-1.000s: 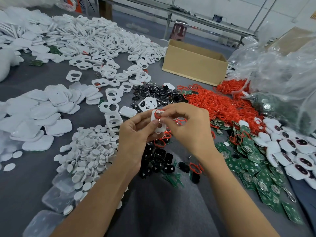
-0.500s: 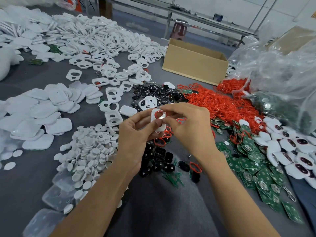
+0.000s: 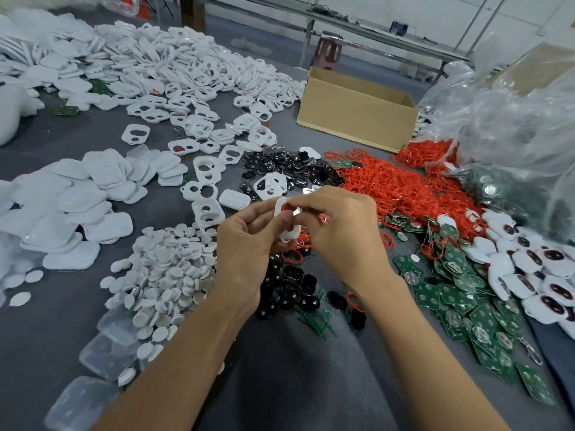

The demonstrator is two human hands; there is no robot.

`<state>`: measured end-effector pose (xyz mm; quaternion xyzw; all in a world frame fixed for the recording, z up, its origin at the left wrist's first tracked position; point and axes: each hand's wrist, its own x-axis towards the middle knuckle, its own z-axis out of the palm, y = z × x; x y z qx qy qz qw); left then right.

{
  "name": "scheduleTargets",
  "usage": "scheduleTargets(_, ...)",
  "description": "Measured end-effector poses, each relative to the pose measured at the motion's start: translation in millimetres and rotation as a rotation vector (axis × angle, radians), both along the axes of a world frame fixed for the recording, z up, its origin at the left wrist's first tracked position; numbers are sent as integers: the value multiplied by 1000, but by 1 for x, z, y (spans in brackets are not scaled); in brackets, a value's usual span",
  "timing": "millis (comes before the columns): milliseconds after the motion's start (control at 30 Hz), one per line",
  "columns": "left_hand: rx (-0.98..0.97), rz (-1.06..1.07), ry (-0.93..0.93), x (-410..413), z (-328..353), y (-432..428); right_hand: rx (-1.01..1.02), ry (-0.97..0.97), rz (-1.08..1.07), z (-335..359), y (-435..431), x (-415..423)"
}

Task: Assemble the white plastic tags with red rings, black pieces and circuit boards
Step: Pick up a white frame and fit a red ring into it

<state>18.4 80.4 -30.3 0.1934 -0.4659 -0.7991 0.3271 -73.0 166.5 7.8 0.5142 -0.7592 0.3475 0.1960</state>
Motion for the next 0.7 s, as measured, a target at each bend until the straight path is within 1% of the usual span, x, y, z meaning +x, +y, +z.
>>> scheduleTargets(333,-29,60,-31,-1,-2,3,-6,-10,6,-2,-1,5)
scheduleTargets(533,-14,81,-37,-1,-4,3,-29,27,13,-6,-4,5)
scheduleTargets(600,-7,71,-35,0,-4,2,-49,11,9,-7,-5,4)
scheduleTargets(700,49,37,-7,0,-2,-1,-69,-73,33,-5,-2,0)
